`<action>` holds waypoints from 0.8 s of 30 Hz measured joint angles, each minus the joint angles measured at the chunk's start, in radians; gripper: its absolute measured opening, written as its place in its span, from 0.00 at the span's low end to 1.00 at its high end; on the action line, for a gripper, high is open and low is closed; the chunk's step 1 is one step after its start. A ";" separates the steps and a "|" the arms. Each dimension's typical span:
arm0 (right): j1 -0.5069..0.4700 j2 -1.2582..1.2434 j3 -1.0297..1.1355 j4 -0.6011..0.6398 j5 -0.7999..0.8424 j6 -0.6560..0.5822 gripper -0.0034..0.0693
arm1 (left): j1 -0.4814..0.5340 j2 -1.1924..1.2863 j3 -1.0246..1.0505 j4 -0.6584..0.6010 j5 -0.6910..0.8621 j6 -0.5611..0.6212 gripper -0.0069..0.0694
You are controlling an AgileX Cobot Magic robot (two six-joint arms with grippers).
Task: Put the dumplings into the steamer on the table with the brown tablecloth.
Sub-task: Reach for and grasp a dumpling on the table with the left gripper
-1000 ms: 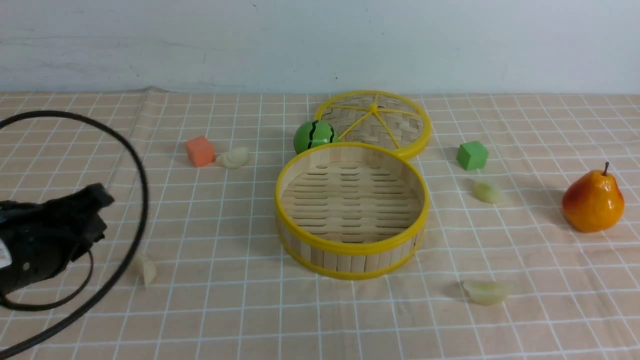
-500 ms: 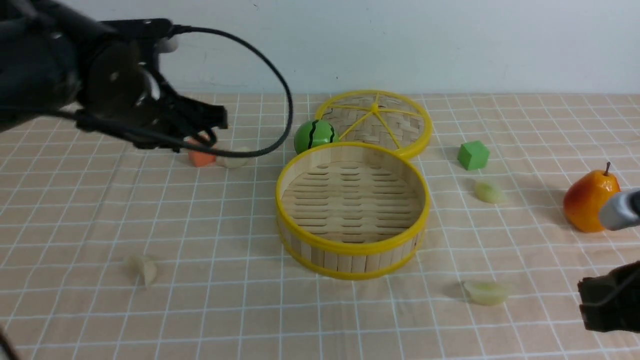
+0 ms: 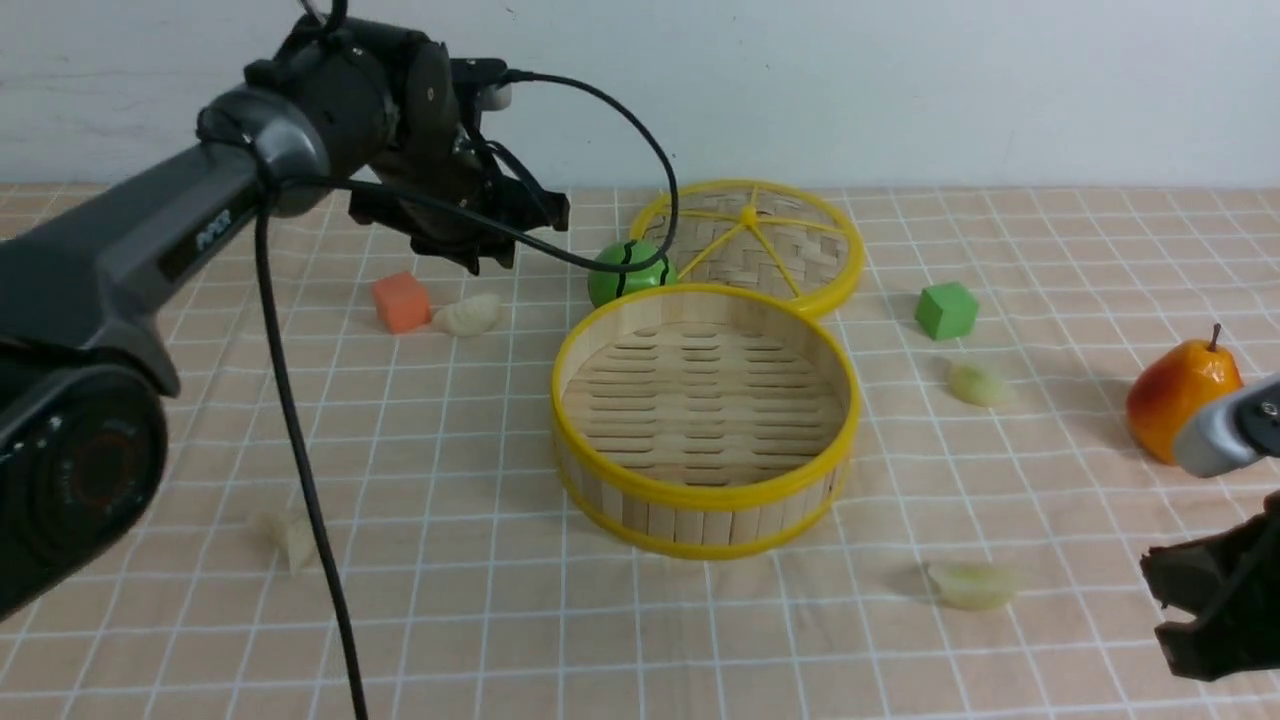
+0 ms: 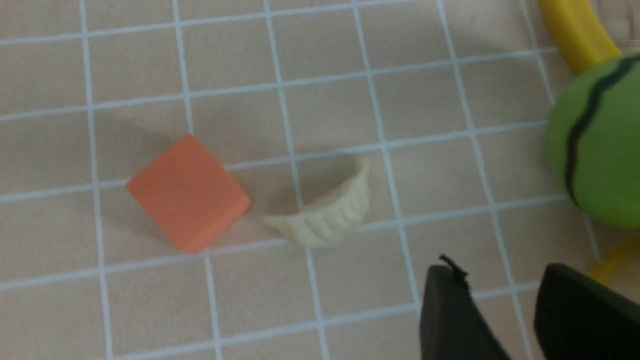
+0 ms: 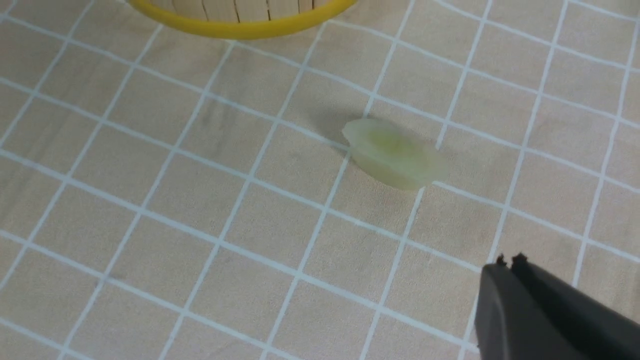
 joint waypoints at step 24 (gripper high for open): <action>0.000 0.000 0.000 0.084 -0.015 -0.004 0.07 | 0.017 0.215 -0.079 0.133 -0.107 -0.045 0.30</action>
